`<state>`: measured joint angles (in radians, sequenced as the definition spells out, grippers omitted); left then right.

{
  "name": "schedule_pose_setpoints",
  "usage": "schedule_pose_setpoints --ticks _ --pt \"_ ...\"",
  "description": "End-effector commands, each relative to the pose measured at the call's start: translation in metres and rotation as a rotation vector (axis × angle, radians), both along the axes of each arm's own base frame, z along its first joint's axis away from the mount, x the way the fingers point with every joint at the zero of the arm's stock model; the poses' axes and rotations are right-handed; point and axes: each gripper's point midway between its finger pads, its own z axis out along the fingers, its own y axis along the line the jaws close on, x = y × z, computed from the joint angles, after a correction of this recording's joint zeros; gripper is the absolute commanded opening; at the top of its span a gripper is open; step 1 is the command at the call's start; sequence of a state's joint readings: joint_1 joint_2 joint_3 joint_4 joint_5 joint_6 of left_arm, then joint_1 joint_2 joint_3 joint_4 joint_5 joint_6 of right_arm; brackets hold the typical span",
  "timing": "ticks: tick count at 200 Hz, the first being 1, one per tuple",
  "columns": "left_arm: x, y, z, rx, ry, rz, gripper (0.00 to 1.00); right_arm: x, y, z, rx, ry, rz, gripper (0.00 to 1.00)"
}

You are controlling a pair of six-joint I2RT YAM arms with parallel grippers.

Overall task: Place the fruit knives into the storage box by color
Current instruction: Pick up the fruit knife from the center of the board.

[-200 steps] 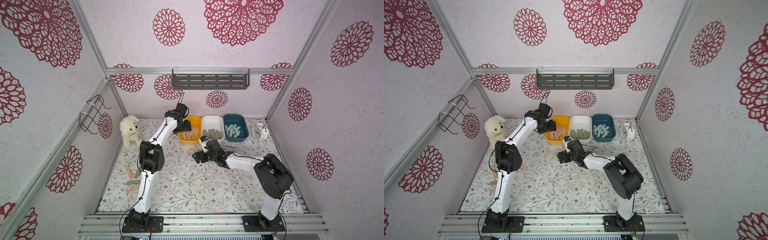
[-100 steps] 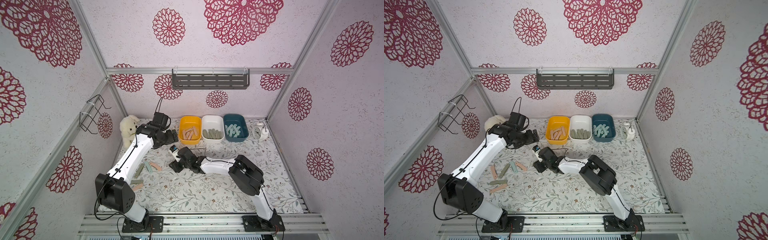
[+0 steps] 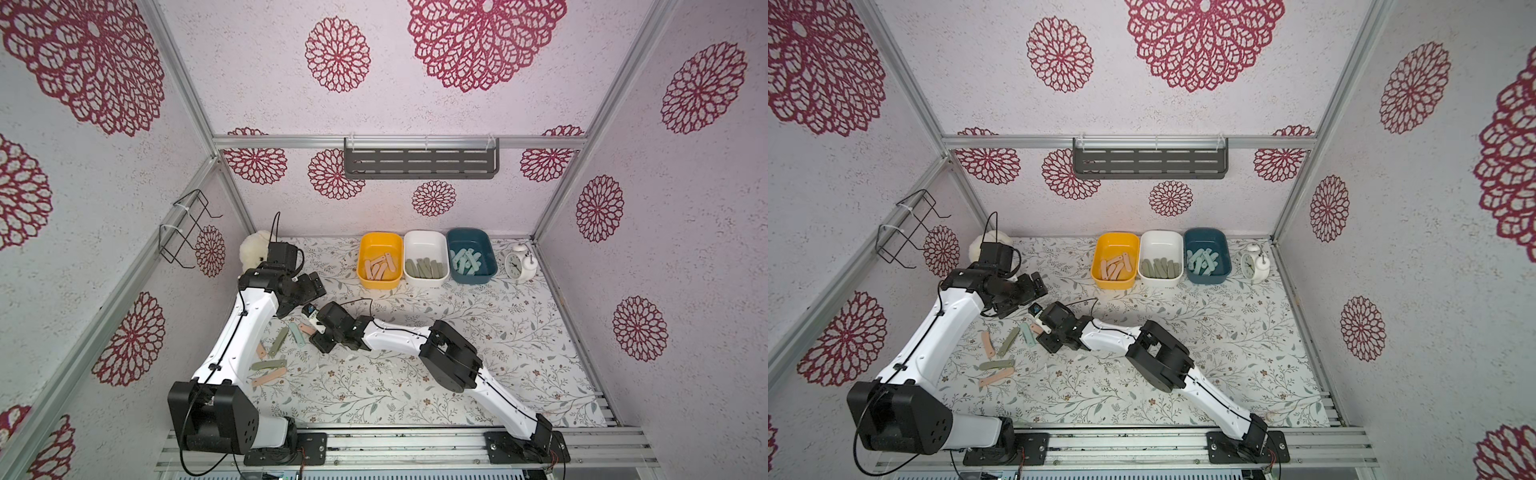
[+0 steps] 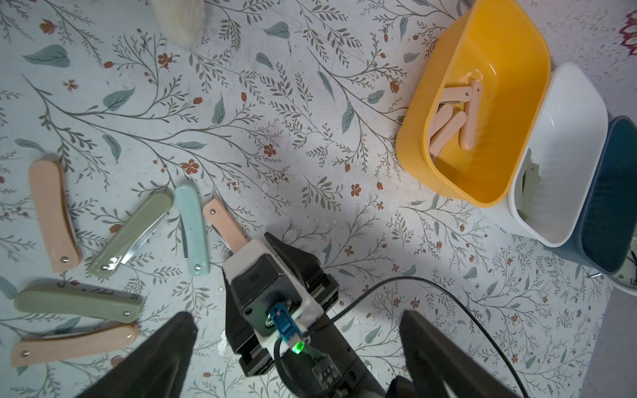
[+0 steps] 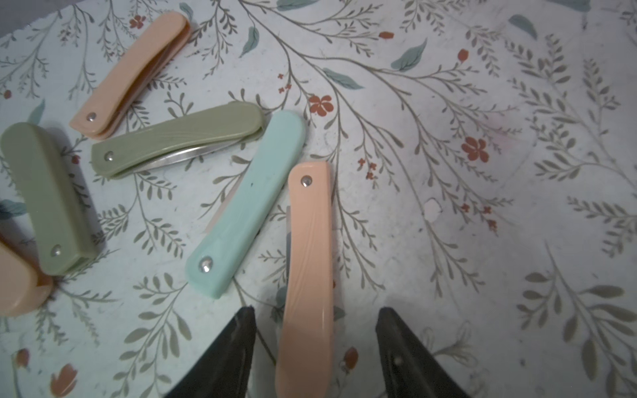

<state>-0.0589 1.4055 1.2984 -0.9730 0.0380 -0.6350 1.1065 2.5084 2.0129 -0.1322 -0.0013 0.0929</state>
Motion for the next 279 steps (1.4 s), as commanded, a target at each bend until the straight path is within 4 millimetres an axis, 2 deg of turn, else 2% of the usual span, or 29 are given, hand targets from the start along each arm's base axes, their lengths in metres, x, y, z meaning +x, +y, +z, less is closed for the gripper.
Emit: schedule_pose_setpoints --ticks 1,40,76,126,160,183,212,243,279 --pt "0.003 0.005 0.000 0.001 -0.020 -0.006 0.97 0.000 -0.016 -0.028 -0.106 0.028 -0.011 0.55" --pt "0.003 0.016 0.001 -0.006 -0.025 0.025 0.97 0.002 -0.026 -0.036 -0.163 0.018 -0.043 0.34" --pt "0.004 0.032 0.008 -0.040 -0.057 0.083 0.97 0.002 -0.041 -0.040 -0.216 0.017 -0.089 0.20" --pt "0.003 0.040 0.001 -0.063 -0.057 0.119 0.97 -0.003 -0.074 -0.028 -0.249 0.034 -0.194 0.17" --pt "0.002 0.036 -0.002 -0.076 -0.058 0.122 0.97 0.000 -0.081 -0.021 -0.247 0.043 -0.261 0.13" --pt "0.003 0.024 -0.004 -0.112 -0.064 0.097 0.97 0.005 -0.077 -0.004 -0.215 0.043 -0.280 0.13" --pt "0.001 0.024 -0.008 -0.117 -0.056 0.097 0.97 0.011 -0.080 0.022 -0.169 0.034 -0.310 0.13" --pt "0.003 0.026 0.001 -0.104 -0.079 0.106 0.97 0.017 -0.089 0.047 -0.128 0.020 -0.343 0.13" --pt "0.003 0.027 0.020 -0.071 -0.111 0.114 0.97 0.039 -0.103 0.077 -0.090 -0.012 -0.392 0.13"
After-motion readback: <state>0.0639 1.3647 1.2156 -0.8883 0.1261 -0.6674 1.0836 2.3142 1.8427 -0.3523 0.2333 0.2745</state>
